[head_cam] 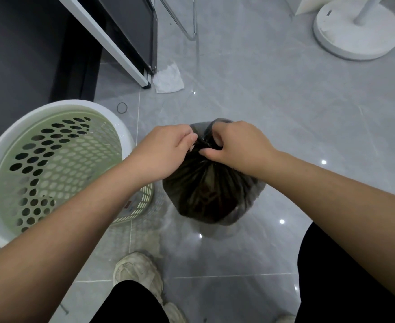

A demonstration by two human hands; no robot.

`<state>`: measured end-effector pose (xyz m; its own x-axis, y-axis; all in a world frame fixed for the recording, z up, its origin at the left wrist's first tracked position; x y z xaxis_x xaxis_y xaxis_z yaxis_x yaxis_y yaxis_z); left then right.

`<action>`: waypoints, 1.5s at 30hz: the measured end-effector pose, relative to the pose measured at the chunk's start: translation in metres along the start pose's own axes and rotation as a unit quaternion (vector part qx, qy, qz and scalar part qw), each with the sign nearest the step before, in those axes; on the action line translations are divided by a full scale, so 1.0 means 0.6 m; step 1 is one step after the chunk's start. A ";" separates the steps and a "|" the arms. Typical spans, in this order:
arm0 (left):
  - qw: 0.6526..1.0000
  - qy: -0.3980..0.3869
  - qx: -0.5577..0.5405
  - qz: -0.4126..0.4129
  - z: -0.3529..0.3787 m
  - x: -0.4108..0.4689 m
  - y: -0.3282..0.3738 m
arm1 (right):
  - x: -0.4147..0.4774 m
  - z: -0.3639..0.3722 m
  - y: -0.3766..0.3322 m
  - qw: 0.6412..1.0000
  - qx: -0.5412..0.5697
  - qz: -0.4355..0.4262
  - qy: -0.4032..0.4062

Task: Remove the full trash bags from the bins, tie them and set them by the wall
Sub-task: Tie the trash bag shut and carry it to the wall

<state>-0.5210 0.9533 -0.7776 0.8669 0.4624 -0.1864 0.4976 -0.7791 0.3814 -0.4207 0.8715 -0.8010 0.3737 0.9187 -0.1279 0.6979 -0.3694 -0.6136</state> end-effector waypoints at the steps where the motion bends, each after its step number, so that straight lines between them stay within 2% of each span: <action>1: 1.000 0.000 0.003 -0.002 0.000 0.000 -0.001 | 0.000 -0.003 -0.001 1.000 -0.002 -0.001 0.012; 7: 1.000 0.003 0.004 -0.014 -0.001 0.002 -0.006 | 0.000 -0.011 -0.018 0.993 -0.089 -0.040 0.064; 10: 1.000 -0.001 0.008 -0.009 0.002 -0.001 -0.004 | 0.000 -0.011 -0.023 0.994 -0.062 -0.065 0.057; 13: 1.000 -0.004 0.006 -0.012 0.004 -0.002 -0.005 | -0.001 -0.004 -0.017 0.998 -0.043 -0.034 0.016; 18: 0.999 0.006 0.019 -0.028 -0.002 0.001 -0.015 | -0.004 -0.009 0.002 0.999 -0.026 0.016 0.030; 23: 1.000 0.003 0.016 -0.017 -0.001 0.011 -0.005 | -0.006 -0.004 -0.007 0.997 -0.069 -0.033 0.030; 26: 1.000 0.007 0.012 -0.010 0.002 0.014 0.004 | -0.002 -0.003 -0.004 0.998 -0.025 -0.041 0.028; 29: 1.000 0.008 0.009 -0.007 0.003 0.015 0.009 | 0.001 -0.001 -0.004 1.000 0.003 -0.021 0.018; 32: 1.000 0.003 0.009 -0.013 0.005 0.013 0.010 | -0.001 -0.010 -0.002 0.998 -0.020 -0.003 0.058; 37: 1.000 -0.003 0.007 -0.009 0.007 0.015 0.017 | -0.007 -0.006 0.005 0.999 -0.019 0.019 0.038; 42: 1.000 -0.001 0.008 0.002 0.001 0.016 0.024 | -0.004 0.002 0.013 0.998 0.053 0.032 0.011; 45: 1.000 -0.004 0.009 0.000 0.001 0.014 0.023 | -0.008 -0.005 0.015 0.997 0.041 0.053 0.031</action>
<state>-0.5071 0.9461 -0.7746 0.8667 0.4597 -0.1935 0.4985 -0.7863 0.3651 -0.4145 0.8636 -0.8038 0.4815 0.8637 -0.1488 0.6012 -0.4490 -0.6611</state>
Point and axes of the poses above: each hand's wrist, its own x-axis towards the middle knuckle, its own z-axis out of the palm, y = z × x, the point moved 7 cm from there along x, towards the middle knuckle, and after that the axes turned 13 degrees about x, right-handed, at the moved point
